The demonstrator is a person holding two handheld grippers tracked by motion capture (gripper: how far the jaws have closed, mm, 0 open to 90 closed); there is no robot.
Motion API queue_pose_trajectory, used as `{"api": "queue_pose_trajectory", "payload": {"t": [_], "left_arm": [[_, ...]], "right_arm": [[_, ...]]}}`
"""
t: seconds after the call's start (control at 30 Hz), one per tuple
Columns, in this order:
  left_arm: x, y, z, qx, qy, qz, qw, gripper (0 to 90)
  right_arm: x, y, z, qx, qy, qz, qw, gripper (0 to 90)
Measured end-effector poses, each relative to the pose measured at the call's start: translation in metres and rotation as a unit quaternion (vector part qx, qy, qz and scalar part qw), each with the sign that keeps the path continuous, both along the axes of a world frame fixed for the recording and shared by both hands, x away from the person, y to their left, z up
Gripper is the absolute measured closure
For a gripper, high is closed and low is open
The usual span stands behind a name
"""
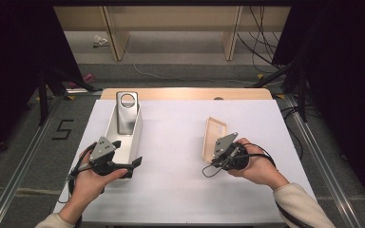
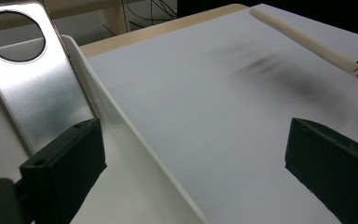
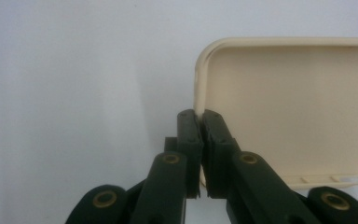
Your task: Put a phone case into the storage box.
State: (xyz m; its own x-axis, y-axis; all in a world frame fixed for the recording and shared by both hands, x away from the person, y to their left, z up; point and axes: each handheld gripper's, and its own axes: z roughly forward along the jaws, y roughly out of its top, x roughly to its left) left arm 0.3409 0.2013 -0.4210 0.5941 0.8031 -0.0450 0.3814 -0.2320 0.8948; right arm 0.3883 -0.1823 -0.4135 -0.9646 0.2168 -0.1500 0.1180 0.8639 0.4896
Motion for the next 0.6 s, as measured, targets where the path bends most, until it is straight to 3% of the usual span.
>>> {"api": "queue_pose_trajectory", "payload": {"t": [0.6], "left_arm": [[0.000, -0.004, 0.003, -0.008, 0.000, -0.001, 1.0000, 5.2]], "right_arm": [[-0.013, 0.018, 0.001, 0.025, -0.004, 0.019, 0.9995, 87.3]]}}
